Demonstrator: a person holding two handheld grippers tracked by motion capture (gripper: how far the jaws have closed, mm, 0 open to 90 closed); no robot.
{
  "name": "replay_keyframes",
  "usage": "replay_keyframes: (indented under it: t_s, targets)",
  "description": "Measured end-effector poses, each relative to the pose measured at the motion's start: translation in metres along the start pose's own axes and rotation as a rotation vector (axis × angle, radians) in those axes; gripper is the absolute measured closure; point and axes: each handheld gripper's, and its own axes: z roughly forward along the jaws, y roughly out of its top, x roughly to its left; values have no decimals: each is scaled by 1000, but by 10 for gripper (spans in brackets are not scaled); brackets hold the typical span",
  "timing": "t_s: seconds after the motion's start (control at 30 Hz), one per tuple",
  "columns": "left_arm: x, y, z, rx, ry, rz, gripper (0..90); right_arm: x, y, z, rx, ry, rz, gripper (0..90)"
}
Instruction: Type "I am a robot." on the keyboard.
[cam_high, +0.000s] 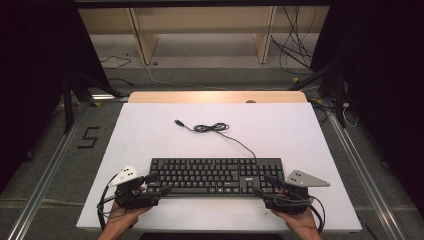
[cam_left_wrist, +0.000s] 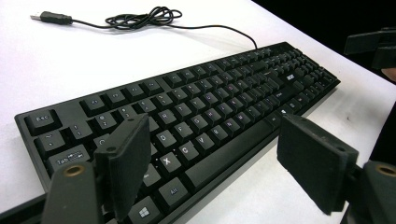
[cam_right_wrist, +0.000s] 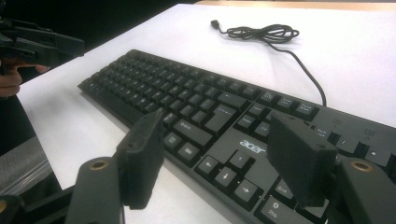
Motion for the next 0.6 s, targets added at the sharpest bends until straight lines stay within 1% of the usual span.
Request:
replay_keyframes:
  t_s: [0.37, 0.6]
  targets:
    - [1, 0, 0, -5, 2, -4, 255, 0, 0, 0, -2, -1, 1, 358]
    - [1, 0, 0, -6, 5, -6, 255, 1, 1, 0, -16, -4, -1, 346]
